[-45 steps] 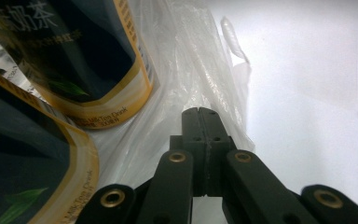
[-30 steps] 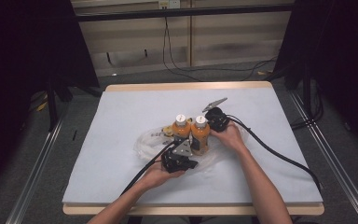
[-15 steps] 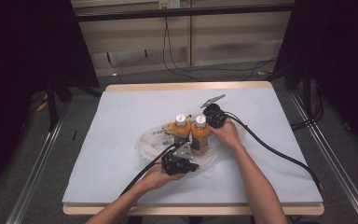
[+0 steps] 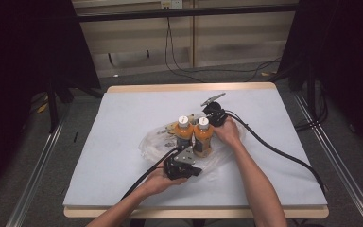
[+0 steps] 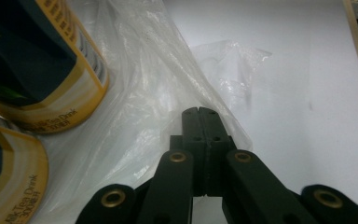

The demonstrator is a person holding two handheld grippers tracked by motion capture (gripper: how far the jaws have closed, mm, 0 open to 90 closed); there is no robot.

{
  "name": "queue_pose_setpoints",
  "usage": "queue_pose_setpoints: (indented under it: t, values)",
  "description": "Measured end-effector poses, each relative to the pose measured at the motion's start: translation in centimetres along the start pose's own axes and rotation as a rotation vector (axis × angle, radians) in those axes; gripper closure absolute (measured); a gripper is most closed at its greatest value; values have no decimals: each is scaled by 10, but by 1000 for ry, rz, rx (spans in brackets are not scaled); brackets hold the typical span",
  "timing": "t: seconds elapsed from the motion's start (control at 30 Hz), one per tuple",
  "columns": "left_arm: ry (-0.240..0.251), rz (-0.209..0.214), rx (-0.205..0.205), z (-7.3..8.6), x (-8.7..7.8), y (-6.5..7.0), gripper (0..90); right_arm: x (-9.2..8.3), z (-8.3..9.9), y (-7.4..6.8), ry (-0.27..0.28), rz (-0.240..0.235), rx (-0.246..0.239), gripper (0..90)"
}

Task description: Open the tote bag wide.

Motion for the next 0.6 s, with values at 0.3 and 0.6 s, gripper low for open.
queue_pose_setpoints:
  t: [0.3, 0.6]
  values:
    - [3, 2, 25, 0, 0, 9, 900, 2, -2, 2, 9, 10, 30, 900]
    - [-5, 0, 39, -1, 0, 15, 900, 6, -7, 4, 11, 27, 38, 900]
Point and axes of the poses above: each handheld gripper's, and its own axes: x roughly forward along the jaws, z roughly out of its underside, y roughly to its right, the point moved 2 cm from there along x, roughly forward along the jaws, and after that the axes turned 4 degrees about -y, right-handed, at the moved point
